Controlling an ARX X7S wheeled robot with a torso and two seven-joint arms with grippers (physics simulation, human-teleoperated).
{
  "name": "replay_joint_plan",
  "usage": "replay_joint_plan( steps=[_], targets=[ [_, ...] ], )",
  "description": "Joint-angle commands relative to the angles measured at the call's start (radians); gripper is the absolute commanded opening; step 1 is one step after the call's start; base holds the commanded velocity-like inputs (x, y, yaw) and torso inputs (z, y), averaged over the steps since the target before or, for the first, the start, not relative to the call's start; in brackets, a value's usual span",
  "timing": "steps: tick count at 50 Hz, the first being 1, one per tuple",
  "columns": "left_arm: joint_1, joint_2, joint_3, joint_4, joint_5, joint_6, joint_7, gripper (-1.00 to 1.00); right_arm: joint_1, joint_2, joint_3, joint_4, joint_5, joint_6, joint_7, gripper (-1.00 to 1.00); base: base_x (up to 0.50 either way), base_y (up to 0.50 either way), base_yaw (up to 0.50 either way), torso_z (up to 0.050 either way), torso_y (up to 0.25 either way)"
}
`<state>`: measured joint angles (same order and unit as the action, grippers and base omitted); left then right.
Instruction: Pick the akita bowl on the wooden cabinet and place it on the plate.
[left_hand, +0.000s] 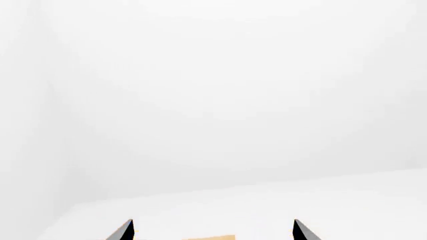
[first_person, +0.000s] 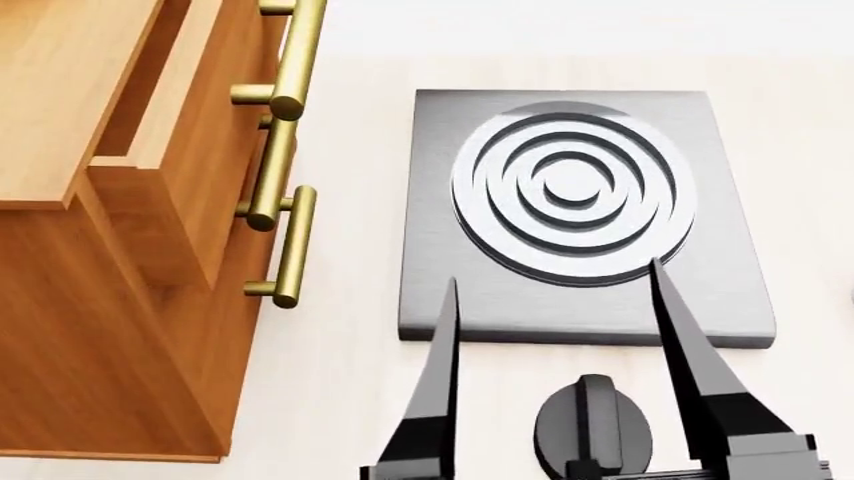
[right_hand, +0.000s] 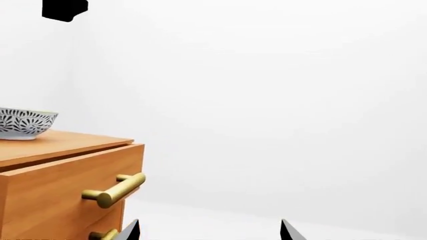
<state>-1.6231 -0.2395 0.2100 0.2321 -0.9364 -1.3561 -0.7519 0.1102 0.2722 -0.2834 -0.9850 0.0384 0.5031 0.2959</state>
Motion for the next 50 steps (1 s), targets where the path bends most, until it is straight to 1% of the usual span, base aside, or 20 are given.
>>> replay_joint_plan(
  steps=[1,6,9,11,16,24,30,35,37,45,50],
  targets=[
    [-0.071,0.003,0.119,-0.175,0.079,0.099,0.111,1.00,0.002,0.004,0.009,0.027,0.014,-0.016,0.005,1.00,0.00,0.00,0.00,0.000,0.000],
    [-0.111,0.010,0.170,-0.292,0.130,0.167,0.175,1.00,0.001,0.006,0.013,0.038,0.019,-0.024,0.009,1.00,0.00,0.00,0.00,0.000,0.000],
    [-0.146,0.018,0.208,-0.387,0.170,0.212,0.218,1.00,0.003,0.007,0.009,0.042,0.019,-0.024,0.010,1.00,0.00,0.00,0.00,0.000,0.000],
    [-0.179,0.029,0.235,-0.483,0.205,0.259,0.257,1.00,0.003,0.008,0.009,0.047,0.020,-0.028,0.011,1.00,0.00,0.00,0.00,0.000,0.000],
    [-0.227,0.049,0.267,-0.616,0.250,0.324,0.307,1.00,0.003,0.010,0.011,0.057,0.026,-0.034,0.013,1.00,0.00,0.00,0.00,0.000,0.000],
    [-0.312,0.104,0.308,-0.867,0.310,0.433,0.393,1.00,0.001,0.014,0.009,0.062,0.031,-0.037,0.017,1.00,0.00,0.00,0.00,0.000,0.000],
    [-0.404,0.161,0.343,-1.150,0.366,0.557,0.486,1.00,0.001,0.017,0.006,0.074,0.035,-0.045,0.019,1.00,0.00,0.00,0.00,0.000,0.000],
    [-0.517,0.238,0.385,-1.518,0.411,0.733,0.595,1.00,0.004,0.022,0.008,0.079,0.033,-0.044,0.022,1.00,0.00,0.00,0.00,0.000,0.000],
    [-0.524,0.239,0.415,-1.539,0.388,0.733,0.614,1.00,0.002,0.024,0.008,0.080,0.033,-0.045,0.024,1.00,0.00,0.00,0.00,0.000,0.000],
    [-0.539,0.238,0.300,-1.541,0.520,0.676,0.626,1.00,0.002,0.027,0.004,0.083,0.034,-0.049,0.028,1.00,0.00,0.00,0.00,0.000,0.000],
    [-0.531,0.239,0.262,-1.541,0.564,0.641,0.621,1.00,0.007,0.028,-0.001,0.090,0.036,-0.049,0.028,1.00,0.00,0.00,0.00,0.000,0.000]
  ],
)
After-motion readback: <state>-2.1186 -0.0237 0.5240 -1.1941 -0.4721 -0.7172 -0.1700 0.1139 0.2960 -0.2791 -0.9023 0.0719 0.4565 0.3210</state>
